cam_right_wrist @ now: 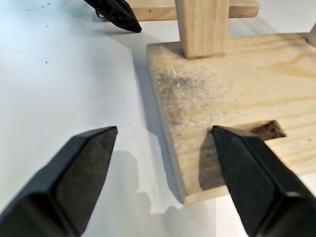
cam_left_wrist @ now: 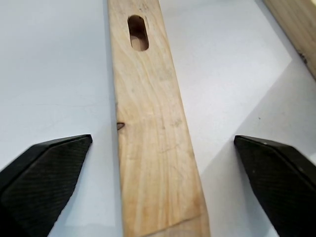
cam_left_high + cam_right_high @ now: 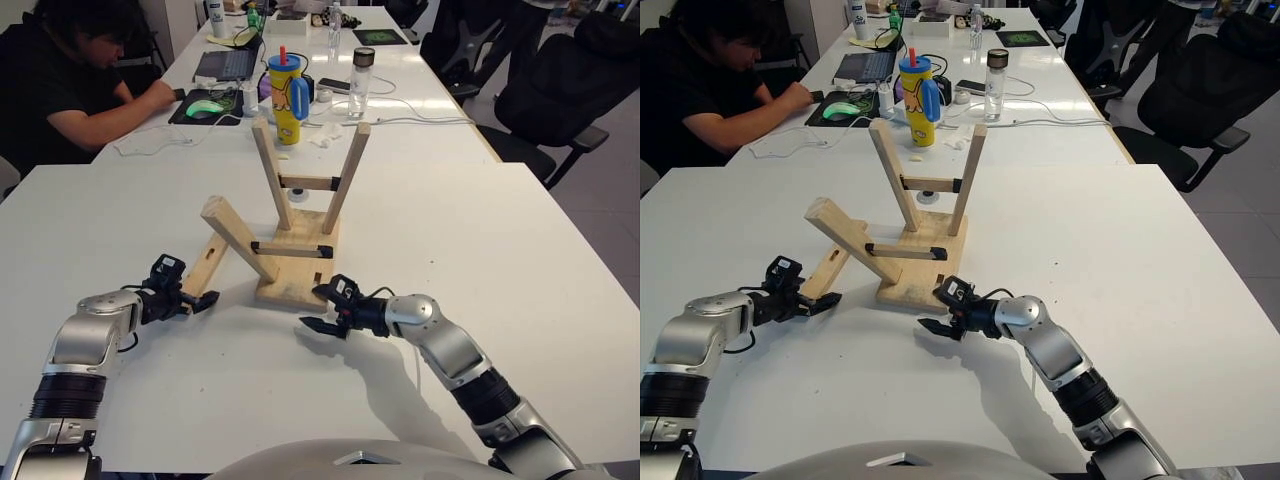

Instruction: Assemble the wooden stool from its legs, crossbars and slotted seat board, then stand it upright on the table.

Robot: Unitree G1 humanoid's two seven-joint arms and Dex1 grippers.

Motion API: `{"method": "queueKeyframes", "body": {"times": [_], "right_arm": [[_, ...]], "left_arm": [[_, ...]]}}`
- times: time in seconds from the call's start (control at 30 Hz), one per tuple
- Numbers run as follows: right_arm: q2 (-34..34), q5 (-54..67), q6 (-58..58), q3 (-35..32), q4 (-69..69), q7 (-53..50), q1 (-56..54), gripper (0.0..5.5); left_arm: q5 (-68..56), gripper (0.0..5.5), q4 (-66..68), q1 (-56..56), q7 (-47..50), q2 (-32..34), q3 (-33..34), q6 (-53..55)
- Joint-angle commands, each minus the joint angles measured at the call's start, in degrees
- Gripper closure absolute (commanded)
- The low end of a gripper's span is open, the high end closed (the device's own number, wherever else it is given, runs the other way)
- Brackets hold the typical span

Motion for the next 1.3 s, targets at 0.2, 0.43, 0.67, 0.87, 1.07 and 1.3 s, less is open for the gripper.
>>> {"method": "queueKeyframes", "body": {"times": [0.2,0.43,0.67,0.87,1.07,1.3], "right_arm": [[1.7,2.3,-3.6,-6.9,-7.0,-4.1,2.5,1.93],[-4.1,10.6,8.7,-12.2,-19.6,-1.2,10.4,1.93],[-10.4,8.8,8.2,-20.3,-8.2,-4.1,10.5,1.93],[-8.6,4.7,4.8,-24.2,2.3,-11.5,3.6,1.93],[-2.3,12.3,2.3,-30.1,-0.6,-12.6,-1.4,1.93],[0.0,28.6,10.8,-35.7,-5.8,-8.6,-4.7,1.93]], "left_arm": [[3.4,1.32,7.8,1.1,0.4,-1.1,-3.0,-3.5],[3.2,2.13,10.4,0.1,1.0,-1.1,-1.7,-5.9],[1.4,3.04,8.8,-2.3,0.6,-1.1,1.0,-5.1],[1.3,3.47,7.1,-6.0,0.8,-1.4,2.2,-6.1],[-5.1,3.47,3.6,-14.7,2.1,-2.6,12.2,-13.4],[-29.3,3.47,-10.0,-24.8,-5.3,-1.4,23.0,-5.3]]}}
